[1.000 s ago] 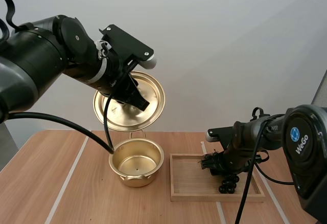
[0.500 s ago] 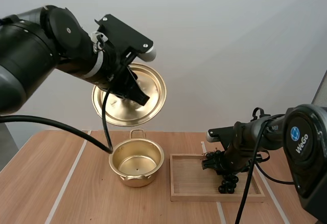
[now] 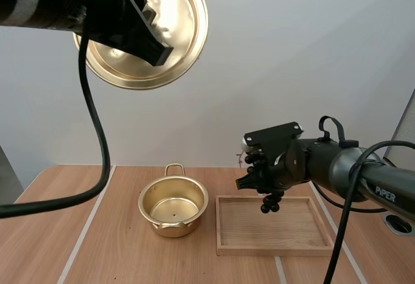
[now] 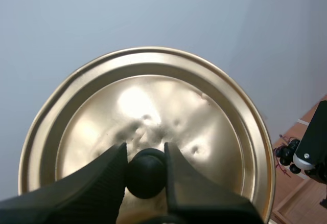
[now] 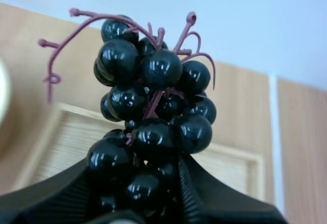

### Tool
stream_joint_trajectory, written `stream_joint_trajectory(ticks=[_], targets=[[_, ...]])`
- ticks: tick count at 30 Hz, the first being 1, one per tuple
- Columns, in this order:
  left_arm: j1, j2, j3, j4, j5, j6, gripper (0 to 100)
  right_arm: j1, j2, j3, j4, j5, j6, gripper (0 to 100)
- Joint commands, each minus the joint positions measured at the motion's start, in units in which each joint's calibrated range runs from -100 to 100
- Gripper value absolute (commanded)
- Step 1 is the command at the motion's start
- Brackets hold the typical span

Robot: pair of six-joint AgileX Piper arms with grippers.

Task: Open the lid, put the grape in the pot, and close it

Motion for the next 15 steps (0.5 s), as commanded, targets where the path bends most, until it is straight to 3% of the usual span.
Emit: stream_joint_trajectory(ticks=[1, 12, 15], targets=[[-0.11, -2.1, -1.4, 2.4, -0.8, -0.2, 0, 4.0, -2.2, -2.9, 0.0, 3.4, -0.5, 0], [-0.11, -5.8, -1.7, 6.4, -0.6, -0.5, 0, 12.0, -2.0, -10.3, 0.0, 7.7, -0.5, 0], [-0.11, -6.6, -1.7, 6.4, -0.6, -4.1, 0, 14.1, -0.4, -12.5, 0.0, 7.7, -0.5, 0]])
